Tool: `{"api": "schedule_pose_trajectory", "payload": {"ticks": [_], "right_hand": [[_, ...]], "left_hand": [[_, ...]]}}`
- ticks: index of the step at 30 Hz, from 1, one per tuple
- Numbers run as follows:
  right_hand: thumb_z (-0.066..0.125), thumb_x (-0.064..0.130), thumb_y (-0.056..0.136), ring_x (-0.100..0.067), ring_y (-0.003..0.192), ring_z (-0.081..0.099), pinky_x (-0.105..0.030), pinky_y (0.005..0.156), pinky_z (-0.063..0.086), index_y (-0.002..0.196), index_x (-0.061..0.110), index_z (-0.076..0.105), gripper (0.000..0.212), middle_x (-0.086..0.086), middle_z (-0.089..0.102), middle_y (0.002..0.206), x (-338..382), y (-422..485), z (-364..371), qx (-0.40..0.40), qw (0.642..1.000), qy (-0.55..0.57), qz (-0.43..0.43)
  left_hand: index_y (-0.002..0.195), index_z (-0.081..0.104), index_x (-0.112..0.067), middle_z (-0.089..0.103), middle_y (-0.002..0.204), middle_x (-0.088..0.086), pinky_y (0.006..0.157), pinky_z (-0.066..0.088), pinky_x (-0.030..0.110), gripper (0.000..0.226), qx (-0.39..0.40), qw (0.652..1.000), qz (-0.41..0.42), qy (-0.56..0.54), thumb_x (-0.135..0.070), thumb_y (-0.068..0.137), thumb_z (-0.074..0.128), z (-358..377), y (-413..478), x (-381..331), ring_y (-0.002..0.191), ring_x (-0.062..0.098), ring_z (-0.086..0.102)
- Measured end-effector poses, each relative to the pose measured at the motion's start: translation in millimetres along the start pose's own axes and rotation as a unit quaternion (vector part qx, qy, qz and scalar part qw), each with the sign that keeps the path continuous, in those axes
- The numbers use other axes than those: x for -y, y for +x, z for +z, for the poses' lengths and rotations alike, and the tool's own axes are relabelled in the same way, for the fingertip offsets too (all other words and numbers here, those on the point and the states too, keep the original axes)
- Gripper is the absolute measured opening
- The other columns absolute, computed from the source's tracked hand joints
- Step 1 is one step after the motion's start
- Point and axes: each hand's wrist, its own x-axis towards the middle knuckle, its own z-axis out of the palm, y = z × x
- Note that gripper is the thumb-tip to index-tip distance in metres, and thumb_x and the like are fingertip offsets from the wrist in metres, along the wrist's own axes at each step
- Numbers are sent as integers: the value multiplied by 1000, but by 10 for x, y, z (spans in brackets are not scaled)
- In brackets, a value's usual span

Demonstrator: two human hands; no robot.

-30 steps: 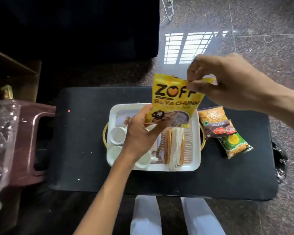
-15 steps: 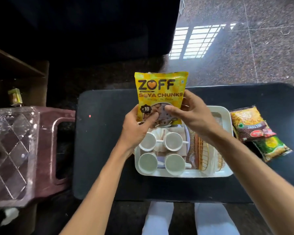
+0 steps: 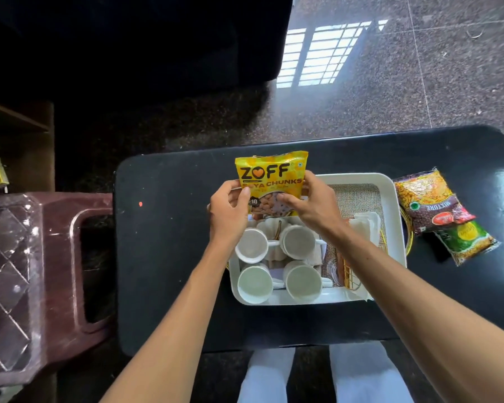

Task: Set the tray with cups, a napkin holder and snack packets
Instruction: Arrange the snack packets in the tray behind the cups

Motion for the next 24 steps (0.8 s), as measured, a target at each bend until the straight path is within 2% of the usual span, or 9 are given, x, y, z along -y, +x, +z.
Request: {"api": "schedule_pose_trajectory", "payload": {"ticks": [2,3,5,7,11,16,19,21,24], "right_hand": [[80,25,82,-18,106,64,-34,91,54,123,12,61,47,-5,69,119,22,13,52,-3,1000,-17,2],[80,26,82,-18,107,64,-33,91,54,123,12,61,47,-5,68,120,24,14,73,-4,1000,-19,1],[81,27,82,-13,106,62,-16,84,50,124,12,59,50,-5,67,123,12,4,92,-7,1000,-17,-1],[81,26,82,-9,103,58,-3,75,41,129,12,56,55,-6,65,125,-10,-5,75,-13,1000,-13,5],[80,25,83,-10,106,58,-19,86,45,135,11,54,60,-7,64,129,-34,-40,-59,-10,999,15,32],[75,22,88,-8,102,65,-12,82,49,126,11,63,42,-1,68,122,-69,-215,-542,-32,998,51,6],[72,25,91,2,98,65,-6,80,50,120,13,66,32,5,69,113,-196,-356,-988,-67,996,55,-14],[69,26,92,-1,98,66,-10,83,51,117,14,68,27,5,70,110,-354,-425,-1335,-102,994,37,-7],[69,24,91,-9,94,69,-26,87,55,112,15,70,23,3,73,105,-670,-448,-1846,-181,983,-12,39]], "left_hand": [[115,71,-15,77,107,3,91,57,30,18,-16,1000,-11,17,-18,100,61,-8,18,4,99,13,72],[114,71,-16,78,106,3,91,57,31,18,-25,999,-17,26,-19,99,62,-14,26,8,100,13,72],[116,71,-17,78,108,2,90,57,31,20,-40,998,-31,44,-22,99,62,-17,26,14,102,14,71],[123,69,-18,77,113,1,81,54,21,26,-47,997,-50,46,-24,99,61,-1,4,23,101,11,70],[135,63,-14,72,127,2,77,45,4,37,-89,994,-67,-1,-18,99,62,36,-76,21,103,3,64],[127,68,-20,70,119,-9,82,51,4,34,-201,979,-25,-35,-17,93,62,82,-285,-108,98,-12,65],[114,70,-19,72,110,-6,86,57,17,25,-207,976,12,-63,-11,93,59,264,-451,-290,99,-5,68],[106,70,-16,74,104,1,84,60,34,20,-153,984,26,-91,-6,95,58,520,-577,-463,96,7,71],[100,71,-15,75,101,6,89,60,46,19,-29,995,29,-95,-3,97,58,1037,-784,-752,97,20,73]]}}
